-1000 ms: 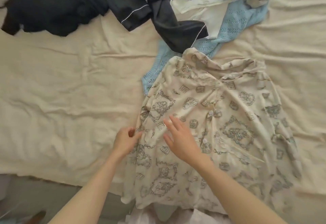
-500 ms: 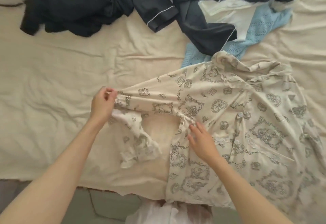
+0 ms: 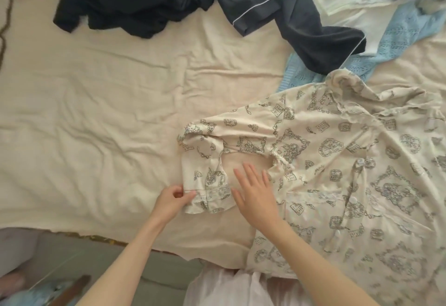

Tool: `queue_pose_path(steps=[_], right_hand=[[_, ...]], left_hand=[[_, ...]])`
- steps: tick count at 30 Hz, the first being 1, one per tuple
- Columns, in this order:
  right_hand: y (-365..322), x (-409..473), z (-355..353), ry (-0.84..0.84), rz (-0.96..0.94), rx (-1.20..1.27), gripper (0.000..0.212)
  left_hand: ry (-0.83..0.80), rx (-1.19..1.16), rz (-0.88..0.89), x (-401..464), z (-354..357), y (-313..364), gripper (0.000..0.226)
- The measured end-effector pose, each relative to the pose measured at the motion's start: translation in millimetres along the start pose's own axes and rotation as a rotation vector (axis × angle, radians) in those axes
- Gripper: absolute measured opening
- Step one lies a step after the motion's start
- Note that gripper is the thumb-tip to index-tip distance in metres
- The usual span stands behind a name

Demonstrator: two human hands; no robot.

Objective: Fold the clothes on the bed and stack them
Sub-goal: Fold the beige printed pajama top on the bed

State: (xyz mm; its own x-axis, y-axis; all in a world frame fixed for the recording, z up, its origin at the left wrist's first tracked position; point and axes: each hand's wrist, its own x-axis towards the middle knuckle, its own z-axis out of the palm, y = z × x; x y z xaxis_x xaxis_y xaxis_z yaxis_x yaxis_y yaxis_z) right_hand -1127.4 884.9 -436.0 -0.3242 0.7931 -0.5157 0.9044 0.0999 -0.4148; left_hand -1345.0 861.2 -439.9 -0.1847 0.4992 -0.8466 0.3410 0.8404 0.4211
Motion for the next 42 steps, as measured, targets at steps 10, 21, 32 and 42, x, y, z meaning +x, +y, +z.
queue_pose_path(steps=[10, 21, 32, 42], right_hand=[[-50, 8, -6, 0.065, -0.148, 0.243, 0.033], [-64, 83, -27, 0.157, -0.090, -0.133, 0.032], [-62, 118, -20, 0.063, -0.099, -0.475, 0.023], [-43, 51, -23, 0.271, -0.271, -0.248, 0.003]], left_hand=[[0.575, -0.347, 0.161, 5, -137, 24, 0.016], [0.728, -0.501, -0.138, 41, -112, -7, 0.036], [0.521, -0.804, -0.058, 25, -121, -20, 0.005], [0.448, -0.596, -0.017, -17, -114, -67, 0.002]])
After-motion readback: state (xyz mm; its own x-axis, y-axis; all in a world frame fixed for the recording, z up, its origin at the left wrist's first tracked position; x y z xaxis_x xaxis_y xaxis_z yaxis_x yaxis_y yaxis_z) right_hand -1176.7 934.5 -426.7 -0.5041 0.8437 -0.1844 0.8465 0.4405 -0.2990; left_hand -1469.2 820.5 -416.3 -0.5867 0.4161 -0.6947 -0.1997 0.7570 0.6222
